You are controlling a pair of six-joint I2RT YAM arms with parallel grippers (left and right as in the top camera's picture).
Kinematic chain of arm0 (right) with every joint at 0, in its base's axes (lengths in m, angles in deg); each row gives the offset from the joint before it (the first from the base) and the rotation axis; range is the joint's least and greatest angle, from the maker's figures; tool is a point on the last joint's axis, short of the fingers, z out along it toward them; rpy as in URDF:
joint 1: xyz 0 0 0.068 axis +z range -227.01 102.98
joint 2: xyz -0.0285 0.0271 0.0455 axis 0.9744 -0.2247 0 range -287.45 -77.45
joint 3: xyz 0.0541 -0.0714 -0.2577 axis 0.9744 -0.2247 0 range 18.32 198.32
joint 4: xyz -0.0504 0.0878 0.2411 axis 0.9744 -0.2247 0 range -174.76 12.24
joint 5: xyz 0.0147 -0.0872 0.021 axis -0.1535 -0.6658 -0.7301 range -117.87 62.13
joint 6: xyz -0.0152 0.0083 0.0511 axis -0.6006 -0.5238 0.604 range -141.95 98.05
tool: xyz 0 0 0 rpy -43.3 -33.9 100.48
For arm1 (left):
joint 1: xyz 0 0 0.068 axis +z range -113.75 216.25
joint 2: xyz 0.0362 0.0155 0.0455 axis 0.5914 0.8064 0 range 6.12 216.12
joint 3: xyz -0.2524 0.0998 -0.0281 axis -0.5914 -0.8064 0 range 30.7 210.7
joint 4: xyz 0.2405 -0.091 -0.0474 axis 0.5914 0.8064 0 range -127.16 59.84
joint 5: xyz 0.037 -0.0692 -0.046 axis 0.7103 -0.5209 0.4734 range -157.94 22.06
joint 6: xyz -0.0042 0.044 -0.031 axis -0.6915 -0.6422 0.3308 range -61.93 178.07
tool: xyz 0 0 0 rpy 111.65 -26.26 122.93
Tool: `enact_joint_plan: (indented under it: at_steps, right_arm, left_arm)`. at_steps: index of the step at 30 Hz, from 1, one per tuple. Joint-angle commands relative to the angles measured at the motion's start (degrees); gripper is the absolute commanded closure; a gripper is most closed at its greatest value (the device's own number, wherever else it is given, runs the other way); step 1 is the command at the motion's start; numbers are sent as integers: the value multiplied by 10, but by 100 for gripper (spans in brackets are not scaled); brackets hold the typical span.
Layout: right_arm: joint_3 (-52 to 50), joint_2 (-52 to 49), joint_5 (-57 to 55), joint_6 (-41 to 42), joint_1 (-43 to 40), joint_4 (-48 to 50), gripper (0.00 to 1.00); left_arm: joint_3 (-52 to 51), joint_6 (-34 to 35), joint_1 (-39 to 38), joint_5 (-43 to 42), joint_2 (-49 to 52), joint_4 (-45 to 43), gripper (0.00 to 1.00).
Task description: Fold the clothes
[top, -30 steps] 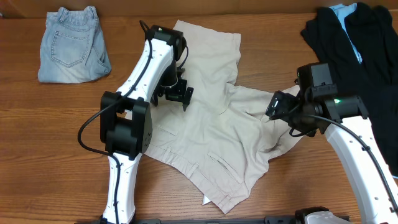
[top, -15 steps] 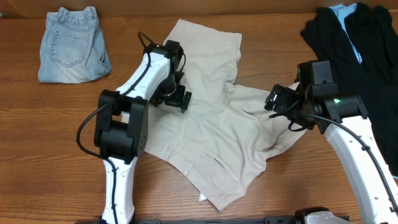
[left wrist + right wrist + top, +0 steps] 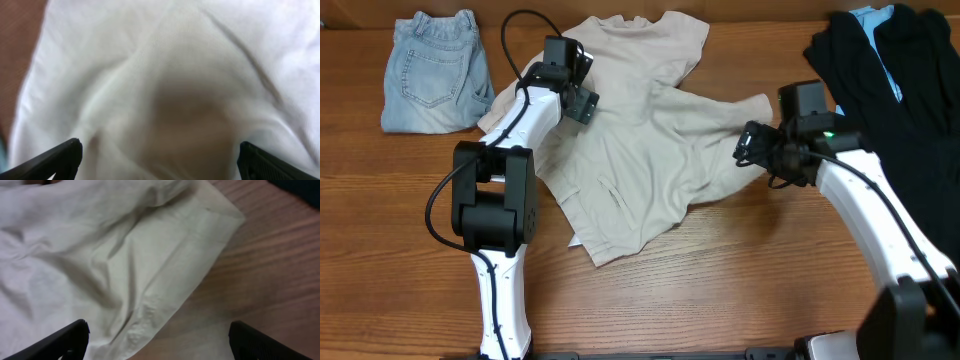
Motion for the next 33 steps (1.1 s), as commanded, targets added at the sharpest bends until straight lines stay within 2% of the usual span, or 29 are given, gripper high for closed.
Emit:
enact_joint_plan:
  at_steps: [1, 7, 14, 18, 24, 26, 28, 30, 32, 33]
  right_arm:
    - [14, -52, -35, -8, -13, 32, 7]
    - [14, -117, -36, -24, -22, 84, 8]
    - [13, -148, -72, -24, -23, 156, 23]
    - [13, -156, -104, -24, -24, 164, 30]
    - [13, -184, -104, -24, -35, 177, 30]
    - [13, -193, -97, -24, -39, 182, 30]
    - [13, -197, -89, -24, -43, 185, 30]
    - [13, -198, -85, -24, -48, 190, 31]
    - [13, -198, -84, -24, -50, 192, 39]
    - [13, -200, -85, -24, -50, 190, 48]
  left_arm:
    - [49, -44, -3, 77, 23, 0, 0]
    - [163, 38, -38, 32, 12, 99, 0]
    - [323, 103, -99, -20, 11, 334, 0]
    - [410, 104, -139, -74, 11, 512, 0]
    - [437, 153, -160, -79, 11, 662, 0]
    - [436, 180, -159, -85, 11, 700, 0]
    - [436, 190, -156, -103, 8, 722, 5]
    - [433, 191, -156, -163, -10, 722, 6]
    - [433, 194, -157, -183, -29, 722, 6]
    - [433, 198, -160, -186, -53, 722, 7]
